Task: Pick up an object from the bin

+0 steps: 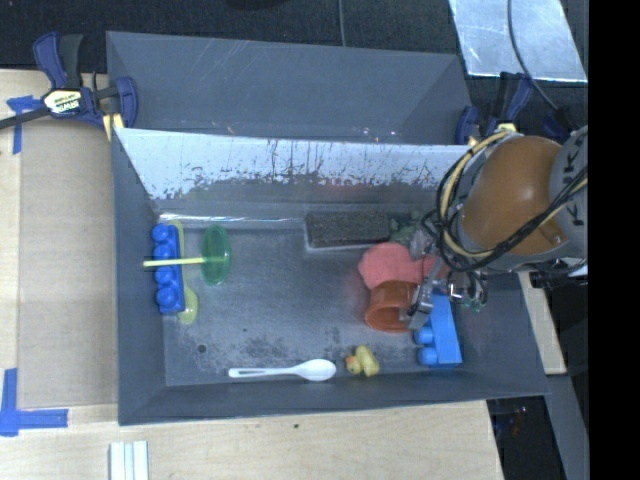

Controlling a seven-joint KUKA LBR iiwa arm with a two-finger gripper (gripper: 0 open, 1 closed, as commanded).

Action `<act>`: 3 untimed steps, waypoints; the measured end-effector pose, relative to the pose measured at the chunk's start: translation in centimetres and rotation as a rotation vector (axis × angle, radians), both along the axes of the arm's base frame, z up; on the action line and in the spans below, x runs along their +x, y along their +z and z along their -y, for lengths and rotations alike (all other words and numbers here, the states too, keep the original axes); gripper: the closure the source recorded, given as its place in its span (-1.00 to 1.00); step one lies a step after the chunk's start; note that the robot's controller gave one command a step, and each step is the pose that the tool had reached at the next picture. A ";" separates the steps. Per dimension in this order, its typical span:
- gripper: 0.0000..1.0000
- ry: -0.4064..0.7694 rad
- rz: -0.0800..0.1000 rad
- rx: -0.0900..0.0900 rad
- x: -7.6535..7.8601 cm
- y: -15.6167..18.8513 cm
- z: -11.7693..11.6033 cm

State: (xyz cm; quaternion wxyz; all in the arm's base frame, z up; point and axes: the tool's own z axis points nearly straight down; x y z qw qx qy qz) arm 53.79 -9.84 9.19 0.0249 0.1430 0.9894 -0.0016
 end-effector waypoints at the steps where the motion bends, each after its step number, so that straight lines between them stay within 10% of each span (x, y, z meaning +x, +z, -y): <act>1: -1.00 0.029 -0.008 0.004 1.3 4.1 -2.8; 2: 1.00 0.151 -0.001 -0.009 4.4 5.6 -3.0; 3: 1.00 0.151 -0.001 -0.009 4.4 5.6 -3.0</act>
Offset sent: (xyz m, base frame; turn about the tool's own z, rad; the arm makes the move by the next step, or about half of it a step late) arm 0.0411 0.0310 0.0527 -0.1521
